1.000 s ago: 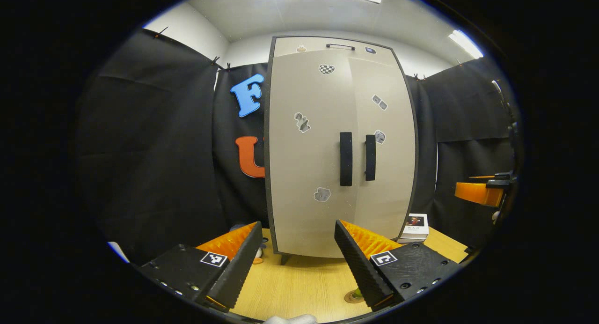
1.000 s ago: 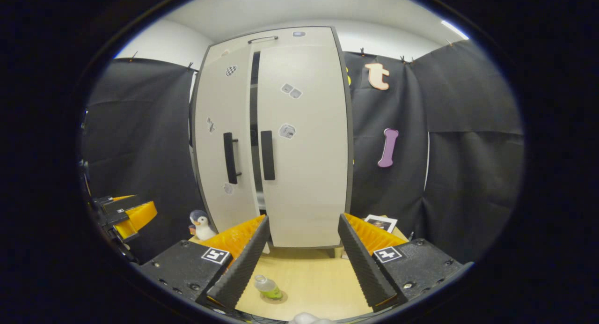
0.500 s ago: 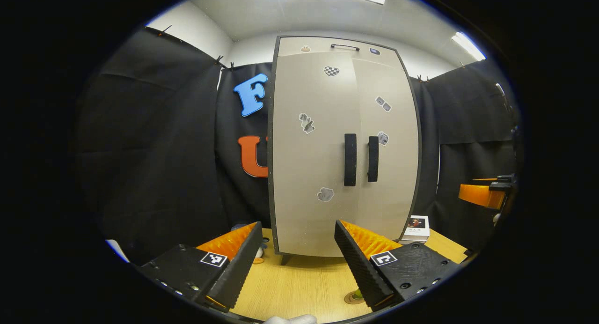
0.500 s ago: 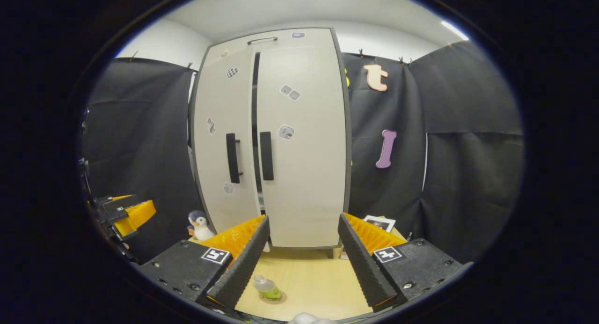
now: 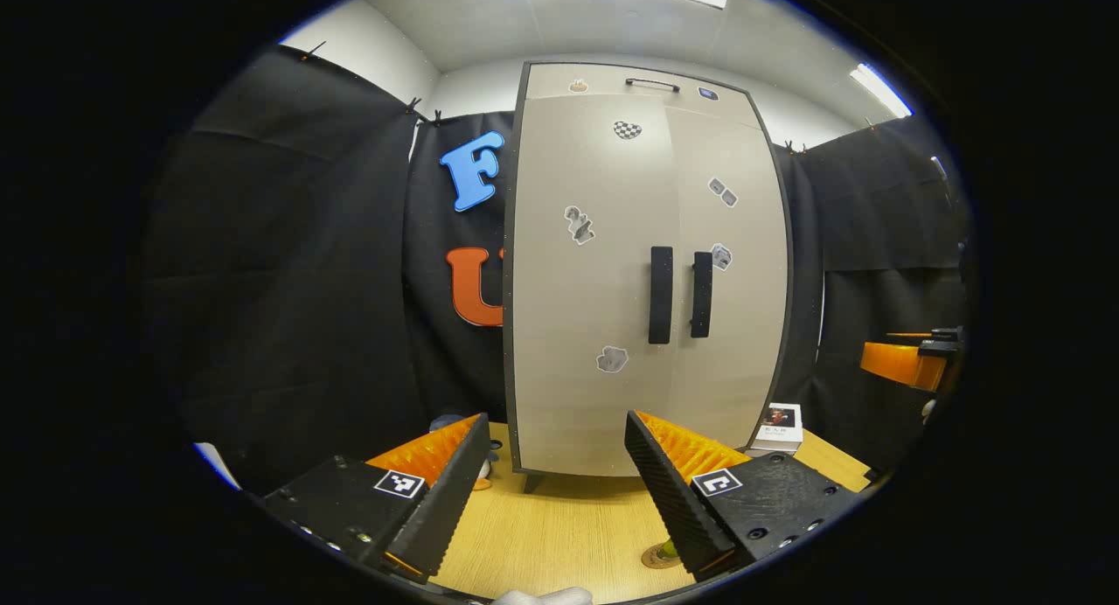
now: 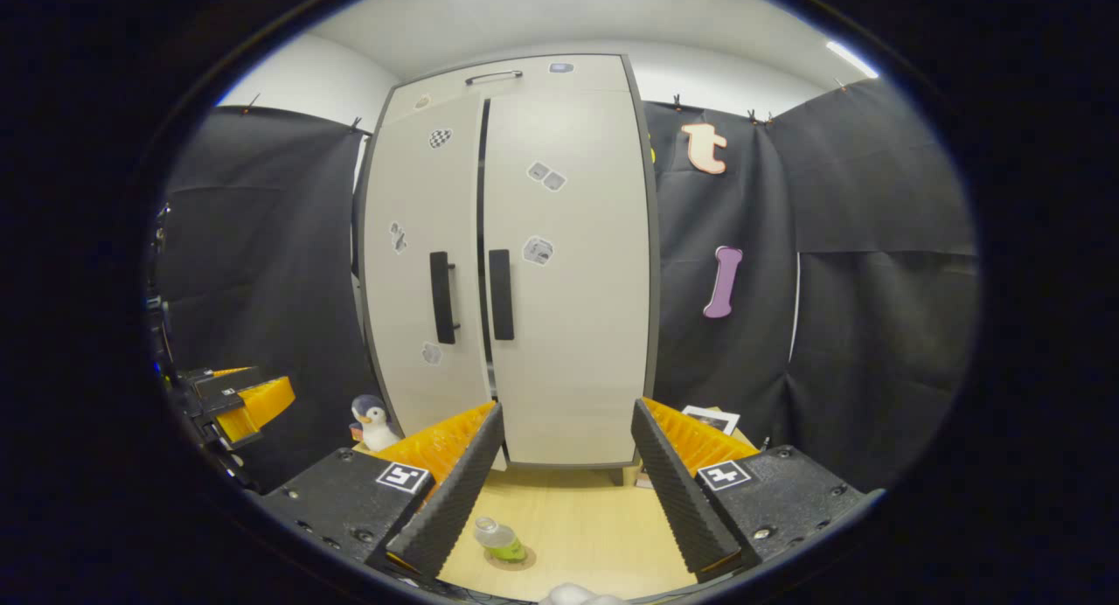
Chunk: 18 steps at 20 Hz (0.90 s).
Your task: Grasp the bottle in the cabinet with the left hand and place it on the coaster, then close the right door with the right hand and the left door with the left hand.
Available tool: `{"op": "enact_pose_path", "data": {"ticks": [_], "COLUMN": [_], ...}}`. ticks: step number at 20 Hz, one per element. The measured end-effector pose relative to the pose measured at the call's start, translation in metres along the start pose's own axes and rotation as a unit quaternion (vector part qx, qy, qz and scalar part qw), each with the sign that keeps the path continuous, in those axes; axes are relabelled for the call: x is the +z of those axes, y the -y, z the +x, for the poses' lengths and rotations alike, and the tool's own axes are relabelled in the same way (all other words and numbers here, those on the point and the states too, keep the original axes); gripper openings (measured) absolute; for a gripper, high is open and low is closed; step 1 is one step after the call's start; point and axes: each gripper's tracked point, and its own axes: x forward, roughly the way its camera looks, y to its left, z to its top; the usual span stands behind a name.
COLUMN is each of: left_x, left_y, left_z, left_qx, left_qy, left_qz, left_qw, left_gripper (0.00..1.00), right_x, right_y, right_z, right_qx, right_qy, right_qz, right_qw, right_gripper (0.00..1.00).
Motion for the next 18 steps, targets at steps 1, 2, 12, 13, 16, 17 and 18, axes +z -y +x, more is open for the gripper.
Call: {"op": "enact_pose_path", "data": {"ticks": [1, 2, 12, 13, 16, 17, 18], "left_x": [0.001, 0.001, 0.000, -0.001, -0.001, -0.002, -0.002], "left_y": [0.000, 0.000, 0.005, 0.006, 0.007, 0.007, 0.007], "left_z": [0.001, 0.001, 0.013, 0.014, 0.016, 0.018, 0.019], "left_qx": [0.000, -0.001, -0.016, -0.017, -0.022, -0.023, -0.024], "left_qy": [0.000, 0.001, 0.001, 0.000, -0.001, -0.002, -0.003], "left_qz": [0.001, 0.001, 0.010, 0.011, 0.010, 0.010, 0.010], "left_qw": [1.000, 1.000, 1.000, 1.000, 1.000, 1.000, 1.000], "left_gripper": [0.95, 0.95, 0.95, 0.95, 0.95, 0.95, 0.95], "right_x": [0.000, 0.000, -0.001, -0.001, -0.001, -0.002, -0.002], "right_y": [0.000, 0.000, 0.001, 0.001, 0.001, 0.001, 0.000], "right_z": [0.000, 0.001, 0.001, 0.001, 0.002, 0.002, 0.002], "right_qx": [0.000, 0.001, -0.004, -0.005, -0.005, -0.005, -0.003], "right_qy": [0.001, 0.001, -0.002, -0.002, -0.003, -0.005, -0.007], "right_qz": [0.001, 0.001, -0.002, -0.002, -0.002, -0.003, -0.002], "right_qw": [1.000, 1.000, 1.000, 1.000, 1.000, 1.000, 1.000], "right_gripper": [0.94, 0.94, 0.97, 0.97, 0.94, 0.94, 0.94]}}
